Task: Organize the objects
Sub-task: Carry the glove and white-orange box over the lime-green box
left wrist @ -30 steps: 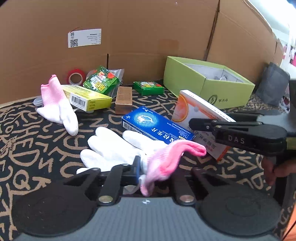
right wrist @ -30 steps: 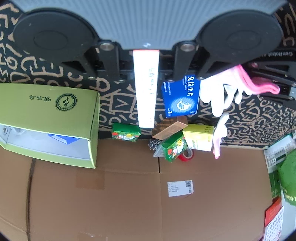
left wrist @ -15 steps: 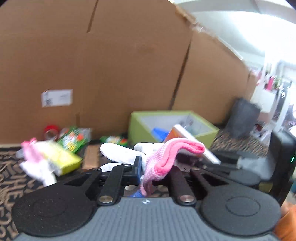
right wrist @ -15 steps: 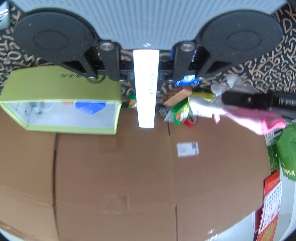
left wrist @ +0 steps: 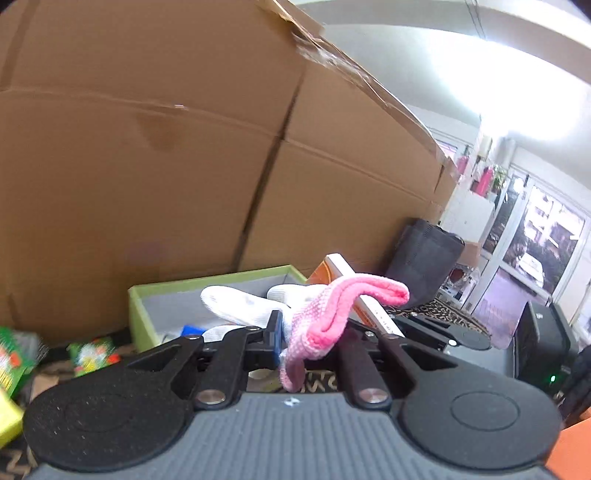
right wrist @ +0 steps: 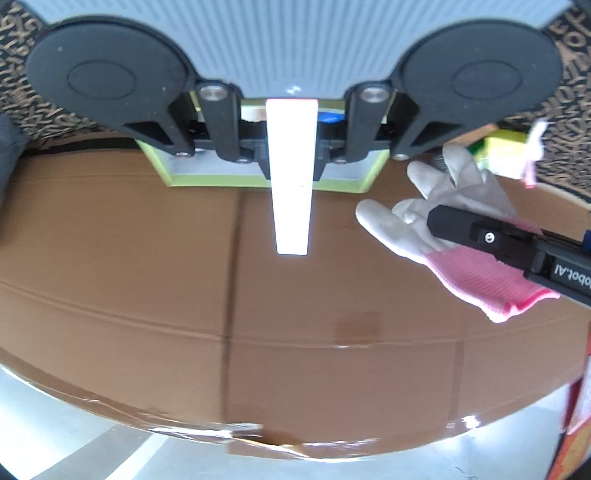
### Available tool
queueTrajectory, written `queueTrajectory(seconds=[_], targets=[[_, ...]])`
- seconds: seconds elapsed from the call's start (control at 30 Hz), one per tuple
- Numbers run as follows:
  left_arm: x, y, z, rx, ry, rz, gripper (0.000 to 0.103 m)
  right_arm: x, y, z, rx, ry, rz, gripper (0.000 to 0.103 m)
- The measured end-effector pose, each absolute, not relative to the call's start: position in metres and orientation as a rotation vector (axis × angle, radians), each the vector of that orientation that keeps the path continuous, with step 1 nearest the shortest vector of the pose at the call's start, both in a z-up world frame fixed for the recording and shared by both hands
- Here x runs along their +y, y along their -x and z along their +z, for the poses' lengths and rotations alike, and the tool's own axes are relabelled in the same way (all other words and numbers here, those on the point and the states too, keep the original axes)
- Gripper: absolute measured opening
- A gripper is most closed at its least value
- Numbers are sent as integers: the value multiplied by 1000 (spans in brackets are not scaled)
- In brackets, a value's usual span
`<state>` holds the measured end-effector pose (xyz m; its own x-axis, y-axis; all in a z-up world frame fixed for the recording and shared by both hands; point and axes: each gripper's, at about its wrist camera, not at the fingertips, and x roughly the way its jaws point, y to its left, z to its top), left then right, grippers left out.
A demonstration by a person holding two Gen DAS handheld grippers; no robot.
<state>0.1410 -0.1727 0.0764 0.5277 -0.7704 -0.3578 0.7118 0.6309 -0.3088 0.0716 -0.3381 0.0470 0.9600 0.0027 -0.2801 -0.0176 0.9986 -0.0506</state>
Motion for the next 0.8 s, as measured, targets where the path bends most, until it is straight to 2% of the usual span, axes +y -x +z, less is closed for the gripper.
queueTrajectory(seconds=[0.33,0.67,0.73,0.77,0.8], targets=[[-246,-195,60,507,145,-936,9,-395,-142,39,291,100,-104,18],[-277,-229,13,569,65,-847,11,-416,-188,-1,366,191,-138,18],[-274,-229,8,556,50,-822,30,-419,-194,-9,389,173,-126,21],[-270,-230,6,554,51,-817,56,-419,-195,-11,400,168,-116,29],[-266,-229,6,549,60,-804,77,-418,-195,-13,405,168,-107,40]])
